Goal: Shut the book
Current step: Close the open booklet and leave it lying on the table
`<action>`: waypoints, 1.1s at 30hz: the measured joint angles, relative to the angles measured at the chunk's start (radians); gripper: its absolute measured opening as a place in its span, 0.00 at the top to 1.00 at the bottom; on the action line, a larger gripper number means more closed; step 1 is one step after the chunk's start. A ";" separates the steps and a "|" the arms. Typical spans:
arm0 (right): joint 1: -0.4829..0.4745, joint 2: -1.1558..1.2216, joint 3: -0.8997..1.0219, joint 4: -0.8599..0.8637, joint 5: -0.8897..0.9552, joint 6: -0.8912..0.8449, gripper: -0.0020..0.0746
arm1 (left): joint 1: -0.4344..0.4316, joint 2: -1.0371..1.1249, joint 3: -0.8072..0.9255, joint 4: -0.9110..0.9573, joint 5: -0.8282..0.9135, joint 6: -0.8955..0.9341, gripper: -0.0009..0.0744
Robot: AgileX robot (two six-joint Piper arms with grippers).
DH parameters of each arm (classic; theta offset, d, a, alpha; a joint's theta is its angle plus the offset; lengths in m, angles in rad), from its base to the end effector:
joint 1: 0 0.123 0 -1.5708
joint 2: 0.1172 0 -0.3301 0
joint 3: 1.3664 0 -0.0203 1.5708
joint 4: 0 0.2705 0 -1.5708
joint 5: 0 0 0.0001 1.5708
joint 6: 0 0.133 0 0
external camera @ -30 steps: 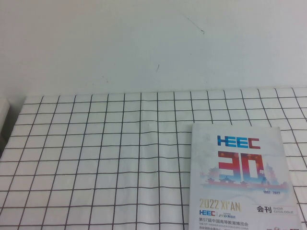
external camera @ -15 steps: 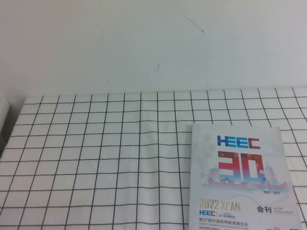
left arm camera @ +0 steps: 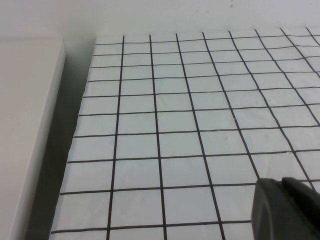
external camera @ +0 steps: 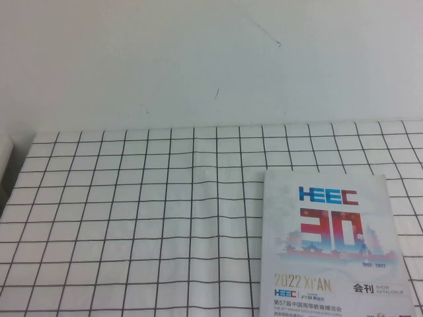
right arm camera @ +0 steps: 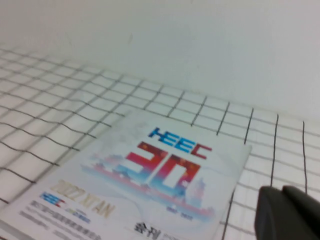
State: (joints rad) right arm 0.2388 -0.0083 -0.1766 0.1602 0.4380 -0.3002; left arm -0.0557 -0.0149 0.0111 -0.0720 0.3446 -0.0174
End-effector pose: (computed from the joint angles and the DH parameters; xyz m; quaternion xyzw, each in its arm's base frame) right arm 0.0541 0.0225 0.2298 -0.1704 0.7422 0.0529 0.6459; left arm 0.0676 -0.0070 0.1682 -0.0042 0.7906 -0.0527 0.6101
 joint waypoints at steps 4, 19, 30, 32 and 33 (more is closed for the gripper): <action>-0.058 -0.003 0.161 -0.005 -0.124 0.000 0.98 | 0.000 0.000 0.000 0.000 0.000 0.000 0.99; -0.244 -0.003 0.200 -0.092 -0.101 0.042 0.98 | 0.000 0.000 0.000 0.000 0.000 0.000 0.99; -0.244 -0.003 0.199 -0.104 -0.091 0.218 0.98 | 0.000 0.000 0.000 0.000 0.000 0.000 0.99; -0.244 -0.003 0.198 -0.104 -0.087 0.218 0.98 | 0.000 0.000 0.000 0.000 0.000 0.000 0.99; -0.244 -0.003 0.198 -0.104 -0.087 0.218 0.98 | 0.000 0.000 0.000 0.000 0.000 0.000 0.99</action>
